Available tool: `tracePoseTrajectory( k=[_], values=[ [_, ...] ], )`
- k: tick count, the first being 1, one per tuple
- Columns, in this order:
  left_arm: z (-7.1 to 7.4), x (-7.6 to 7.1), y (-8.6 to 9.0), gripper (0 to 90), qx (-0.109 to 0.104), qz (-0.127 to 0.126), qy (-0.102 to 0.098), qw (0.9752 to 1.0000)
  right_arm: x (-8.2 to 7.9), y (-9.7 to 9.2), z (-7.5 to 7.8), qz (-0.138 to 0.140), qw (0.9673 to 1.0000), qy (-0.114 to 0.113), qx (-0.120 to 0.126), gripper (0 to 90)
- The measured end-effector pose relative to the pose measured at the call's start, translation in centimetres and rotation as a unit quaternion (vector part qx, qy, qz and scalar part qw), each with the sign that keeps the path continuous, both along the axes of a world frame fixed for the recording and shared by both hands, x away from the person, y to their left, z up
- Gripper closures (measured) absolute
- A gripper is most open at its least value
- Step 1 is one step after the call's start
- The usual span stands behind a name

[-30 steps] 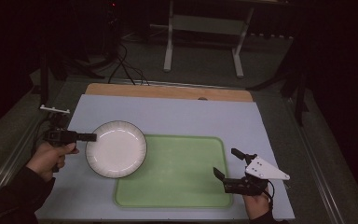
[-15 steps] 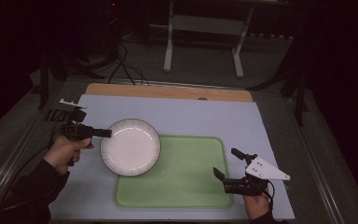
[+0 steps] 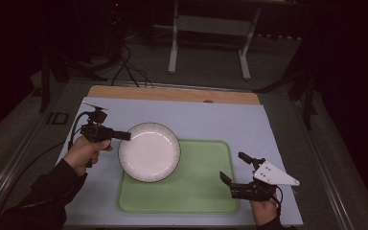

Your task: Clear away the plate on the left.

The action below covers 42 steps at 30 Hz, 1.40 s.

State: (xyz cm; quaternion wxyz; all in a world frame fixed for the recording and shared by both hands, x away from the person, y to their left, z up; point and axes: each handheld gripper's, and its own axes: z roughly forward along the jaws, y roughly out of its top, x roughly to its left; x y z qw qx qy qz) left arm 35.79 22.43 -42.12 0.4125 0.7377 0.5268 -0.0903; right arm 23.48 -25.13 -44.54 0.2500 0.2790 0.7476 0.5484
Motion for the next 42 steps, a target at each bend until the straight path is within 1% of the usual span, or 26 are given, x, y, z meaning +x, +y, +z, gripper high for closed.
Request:
tracePoseTrajectory(
  k=[6,19,24,30,35,41,42],
  values=[
    [0.0,0.4,-1.9,84.1,0.003,-0.017,-0.001,0.9998,-0.1,-0.1,0.0,0.001,1.0000,0.000,0.001,11.1],
    [-0.1,1.1,-5.8,84.0,0.007,-0.038,0.000,0.9992,0.0,-0.1,0.0,0.001,1.0000,0.002,0.002,11.1],
    [-0.3,1.3,-7.2,84.0,0.016,-0.052,0.000,0.9985,0.0,-0.1,0.0,0.001,1.0000,0.002,0.003,11.1],
    [-1.1,1.5,-8.2,84.0,0.021,-0.052,0.006,0.9984,0.0,-0.2,0.0,0.002,1.0000,0.002,0.004,11.1],
    [-1.8,1.6,-8.8,84.0,0.019,-0.050,0.011,0.9985,0.0,-0.2,0.0,0.003,1.0000,0.002,0.004,11.1],
    [-2.6,1.5,-9.4,84.0,0.021,-0.059,0.014,0.9979,0.0,-0.2,0.0,0.003,1.0000,0.002,0.004,11.1],
    [-2.8,1.4,-9.5,84.0,0.020,-0.057,0.015,0.9980,0.0,-0.2,0.0,0.003,1.0000,0.003,0.004,11.1]
  ],
)
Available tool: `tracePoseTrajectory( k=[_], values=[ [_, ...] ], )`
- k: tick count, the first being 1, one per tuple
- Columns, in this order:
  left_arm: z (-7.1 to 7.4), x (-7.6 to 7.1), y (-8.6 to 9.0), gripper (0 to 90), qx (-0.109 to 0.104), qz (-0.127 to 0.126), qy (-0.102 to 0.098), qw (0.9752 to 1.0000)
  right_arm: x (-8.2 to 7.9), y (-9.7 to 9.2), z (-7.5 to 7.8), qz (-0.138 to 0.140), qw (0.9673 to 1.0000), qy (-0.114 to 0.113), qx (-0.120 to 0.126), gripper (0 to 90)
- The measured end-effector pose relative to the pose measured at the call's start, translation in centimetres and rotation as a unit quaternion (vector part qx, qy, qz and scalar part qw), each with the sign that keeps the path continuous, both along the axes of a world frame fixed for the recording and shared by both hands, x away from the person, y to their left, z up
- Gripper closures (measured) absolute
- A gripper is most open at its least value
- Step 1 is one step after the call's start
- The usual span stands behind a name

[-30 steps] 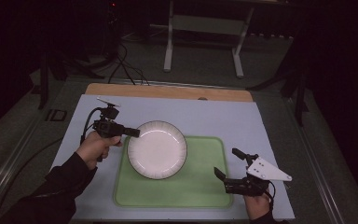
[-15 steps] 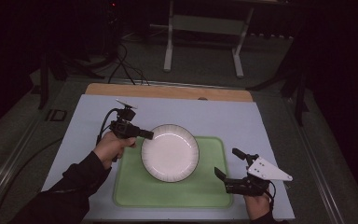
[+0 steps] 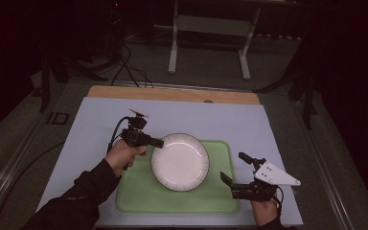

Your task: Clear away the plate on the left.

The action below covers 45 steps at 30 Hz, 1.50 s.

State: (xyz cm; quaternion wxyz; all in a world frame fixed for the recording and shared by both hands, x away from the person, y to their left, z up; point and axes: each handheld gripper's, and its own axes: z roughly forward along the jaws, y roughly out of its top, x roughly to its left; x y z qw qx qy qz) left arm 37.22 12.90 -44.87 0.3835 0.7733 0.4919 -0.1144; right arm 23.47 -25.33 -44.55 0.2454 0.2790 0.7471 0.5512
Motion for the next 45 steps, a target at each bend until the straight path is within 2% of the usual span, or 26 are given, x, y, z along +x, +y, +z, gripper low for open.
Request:
tracePoseTrajectory(
  k=[18,26,28,32,37,45],
  values=[
    [-2.6,0.0,-0.9,83.9,0.006,0.008,0.016,0.9998,0.1,0.0,-0.1,0.002,1.0000,0.003,0.000,11.1],
    [-3.8,-0.1,-1.3,83.9,0.024,0.012,0.024,0.9994,0.1,0.1,-0.1,0.002,1.0000,0.003,-0.002,11.1],
    [-4.1,0.0,-1.1,83.9,0.019,0.015,0.030,0.9993,0.0,0.0,-0.1,0.002,1.0000,0.003,-0.002,11.1],
    [-4.4,0.0,-0.9,84.2,0.022,0.015,0.035,0.9990,0.1,0.1,-0.1,0.002,1.0000,0.004,-0.002,11.1],
    [-4.4,-0.2,-1.2,84.6,0.045,0.015,0.019,0.9987,0.1,0.1,-0.1,0.002,1.0000,0.003,-0.004,11.1],
    [-4.7,-0.5,-1.2,84.9,0.057,0.017,0.019,0.9980,0.1,0.1,-0.2,0.002,1.0000,0.006,-0.003,11.1]
  ],
)
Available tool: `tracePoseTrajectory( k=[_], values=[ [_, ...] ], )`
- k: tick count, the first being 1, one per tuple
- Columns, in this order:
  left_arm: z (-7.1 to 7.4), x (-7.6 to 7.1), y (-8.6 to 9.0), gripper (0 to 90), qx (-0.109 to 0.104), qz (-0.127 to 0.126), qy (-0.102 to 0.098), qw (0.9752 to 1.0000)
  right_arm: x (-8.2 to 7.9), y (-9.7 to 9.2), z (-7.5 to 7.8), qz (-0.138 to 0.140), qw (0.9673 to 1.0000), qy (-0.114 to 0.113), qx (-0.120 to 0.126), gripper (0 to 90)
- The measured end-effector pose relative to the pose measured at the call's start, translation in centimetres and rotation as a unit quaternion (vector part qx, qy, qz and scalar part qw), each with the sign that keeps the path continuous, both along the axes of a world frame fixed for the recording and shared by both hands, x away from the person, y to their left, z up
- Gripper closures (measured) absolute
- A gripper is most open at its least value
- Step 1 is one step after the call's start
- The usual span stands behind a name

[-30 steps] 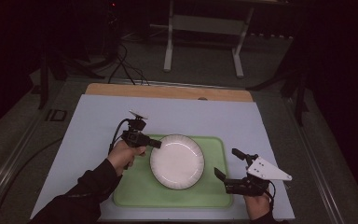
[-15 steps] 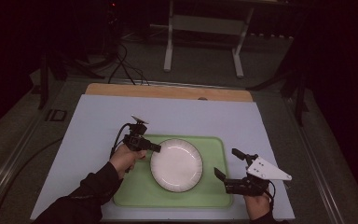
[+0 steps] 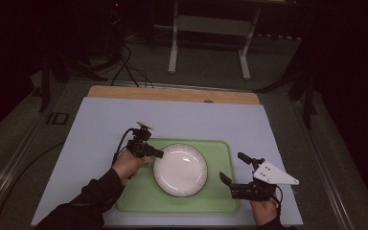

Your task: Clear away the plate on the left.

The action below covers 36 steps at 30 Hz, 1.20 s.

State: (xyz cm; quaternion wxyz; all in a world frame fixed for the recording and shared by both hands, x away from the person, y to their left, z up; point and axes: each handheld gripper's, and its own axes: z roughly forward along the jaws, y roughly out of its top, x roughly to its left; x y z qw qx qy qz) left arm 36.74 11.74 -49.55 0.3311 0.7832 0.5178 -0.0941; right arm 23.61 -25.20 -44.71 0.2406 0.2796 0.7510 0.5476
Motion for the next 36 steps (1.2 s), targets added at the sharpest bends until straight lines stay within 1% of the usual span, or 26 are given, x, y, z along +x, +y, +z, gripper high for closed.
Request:
tracePoseTrajectory(
  k=[9,14,16,17,20,23,25,27,32,33,35,36],
  values=[
    [-0.5,-0.3,0.3,84.8,0.000,0.009,0.005,0.9999,0.1,0.0,0.0,0.002,1.0000,0.002,-0.001,11.1],
    [-0.9,-0.5,0.5,84.8,-0.004,0.016,0.006,0.9998,0.1,0.1,-0.1,0.002,1.0000,0.004,-0.001,11.1],
    [-1.1,-0.6,0.6,84.7,-0.005,0.014,0.009,0.9999,0.1,0.1,-0.1,0.002,1.0000,0.004,-0.001,11.1],
    [-1.2,-0.6,0.6,84.7,-0.007,0.017,0.010,0.9998,0.1,0.1,-0.1,0.002,1.0000,0.005,-0.001,11.1],
    [-1.5,-0.7,0.8,84.7,-0.002,0.019,0.012,0.9997,0.2,0.1,-0.1,0.003,1.0000,0.006,-0.001,11.1],
    [-1.6,-0.7,0.9,84.8,-0.007,0.021,0.012,0.9997,0.2,0.1,-0.1,0.002,1.0000,0.006,-0.001,11.1],
    [-1.6,-0.8,0.9,82.9,-0.006,0.015,0.013,0.9998,0.2,0.1,-0.1,0.002,1.0000,0.006,-0.001,11.1],
    [-1.6,-0.8,0.7,79.9,-0.004,0.009,0.009,0.9999,0.2,0.1,-0.2,0.003,1.0000,0.006,-0.002,11.1],
    [-1.3,-0.9,0.9,77.6,-0.005,0.003,-0.008,1.0000,0.2,0.1,-0.1,0.002,1.0000,0.006,-0.003,11.1],
    [-1.1,-1.0,0.9,75.7,-0.007,0.001,-0.014,0.9999,0.2,0.1,-0.1,0.002,1.0000,0.006,-0.003,11.1],
    [-0.7,-1.1,1.0,73.9,-0.003,-0.002,-0.025,0.9997,0.2,0.1,-0.1,0.002,1.0000,0.007,-0.002,11.2],
    [-0.4,-1.1,1.1,73.5,-0.007,-0.003,-0.032,0.9995,0.2,0.1,-0.1,0.002,1.0000,0.007,-0.002,11.1]
  ],
)
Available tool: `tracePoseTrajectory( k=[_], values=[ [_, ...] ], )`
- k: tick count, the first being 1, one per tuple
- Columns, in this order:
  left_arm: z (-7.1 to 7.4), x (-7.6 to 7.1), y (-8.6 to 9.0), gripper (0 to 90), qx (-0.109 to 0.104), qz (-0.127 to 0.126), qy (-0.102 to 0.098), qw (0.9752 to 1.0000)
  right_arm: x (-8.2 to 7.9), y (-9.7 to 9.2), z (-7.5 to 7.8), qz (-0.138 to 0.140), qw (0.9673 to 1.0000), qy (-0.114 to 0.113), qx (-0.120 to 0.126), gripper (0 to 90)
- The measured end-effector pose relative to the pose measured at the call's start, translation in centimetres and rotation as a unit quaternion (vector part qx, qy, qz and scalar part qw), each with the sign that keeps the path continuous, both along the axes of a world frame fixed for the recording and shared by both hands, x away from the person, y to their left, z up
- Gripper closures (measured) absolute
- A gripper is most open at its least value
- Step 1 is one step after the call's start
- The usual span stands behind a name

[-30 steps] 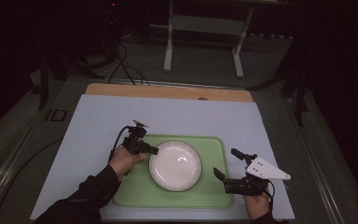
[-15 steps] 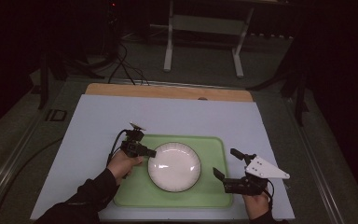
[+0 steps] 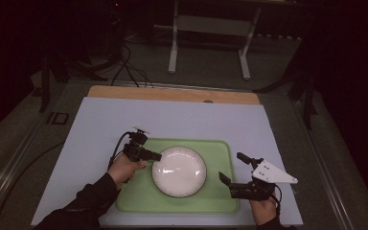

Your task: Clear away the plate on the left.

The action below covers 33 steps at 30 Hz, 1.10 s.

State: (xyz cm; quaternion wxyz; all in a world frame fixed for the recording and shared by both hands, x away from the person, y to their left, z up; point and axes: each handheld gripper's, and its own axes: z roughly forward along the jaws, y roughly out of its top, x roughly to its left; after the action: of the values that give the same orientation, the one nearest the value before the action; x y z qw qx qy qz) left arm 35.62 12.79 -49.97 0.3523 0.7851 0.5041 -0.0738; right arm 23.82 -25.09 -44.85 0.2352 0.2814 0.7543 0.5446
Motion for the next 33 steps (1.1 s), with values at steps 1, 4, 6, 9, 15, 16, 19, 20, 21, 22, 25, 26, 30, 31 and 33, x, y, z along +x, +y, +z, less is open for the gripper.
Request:
tracePoseTrajectory(
  k=[1,4,6,9,15,16,19,20,21,22,25,26,30,31,33],
  values=[
    [0.3,0.0,0.0,70.3,0.000,-0.004,-0.007,1.0000,0.0,0.0,0.0,0.000,1.0000,0.000,0.000,11.1],
    [1.1,-0.3,0.1,67.1,0.007,-0.008,-0.033,0.9994,0.0,0.0,0.0,0.000,1.0000,0.000,-0.001,11.1],
    [1.7,-0.6,0.1,62.6,0.015,-0.009,-0.055,0.9983,0.0,0.0,0.0,-0.001,1.0000,-0.001,-0.001,11.1],
    [2.5,-1.0,0.1,55.6,0.011,-0.021,-0.078,0.9967,0.0,0.0,0.0,0.000,1.0000,-0.001,-0.001,11.2],
    [3.9,-1.5,0.2,32.6,-0.009,-0.035,-0.106,0.9937,0.0,0.0,0.0,-0.001,1.0000,0.000,-0.001,11.1],
    [4.2,-1.6,0.3,23.8,-0.018,-0.046,-0.106,0.9931,0.0,0.0,0.0,-0.001,1.0000,0.000,-0.001,11.2],
    [4.8,-1.9,0.4,15.6,-0.028,-0.060,-0.122,0.9903,0.0,0.0,0.0,-0.001,1.0000,0.000,-0.001,11.1],
    [4.9,-2.0,0.5,14.7,-0.036,-0.065,-0.128,0.9889,0.0,0.0,0.0,-0.001,1.0000,0.000,-0.001,11.1],
    [5.1,-2.1,0.6,12.4,-0.042,-0.070,-0.133,0.9877,0.0,0.0,0.0,-0.001,1.0000,0.000,-0.001,11.1],
    [5.2,-2.1,0.7,9.2,-0.051,-0.076,-0.135,0.9866,0.0,0.0,0.0,-0.001,1.0000,0.000,-0.001,11.2],
    [5.5,-2.3,0.9,0.9,-0.055,-0.083,-0.151,0.9836,0.0,0.0,0.0,-0.001,1.0000,0.000,-0.001,11.1],
    [5.6,-2.5,1.0,0.8,-0.050,-0.083,-0.164,0.9818,0.0,0.0,0.0,-0.001,1.0000,0.001,-0.002,11.1],
    [5.9,-2.9,1.2,0.0,-0.040,-0.080,-0.193,0.9772,0.0,0.1,0.0,0.000,1.0000,0.002,-0.002,11.1],
    [5.9,-3.1,1.2,0.0,-0.034,-0.083,-0.201,0.9754,0.0,0.1,0.0,0.000,1.0000,0.001,-0.002,11.1],
    [5.9,-3.3,1.4,0.0,-0.028,-0.087,-0.211,0.9731,0.0,0.1,-0.1,0.000,1.0000,0.002,-0.002,11.1]
  ],
)
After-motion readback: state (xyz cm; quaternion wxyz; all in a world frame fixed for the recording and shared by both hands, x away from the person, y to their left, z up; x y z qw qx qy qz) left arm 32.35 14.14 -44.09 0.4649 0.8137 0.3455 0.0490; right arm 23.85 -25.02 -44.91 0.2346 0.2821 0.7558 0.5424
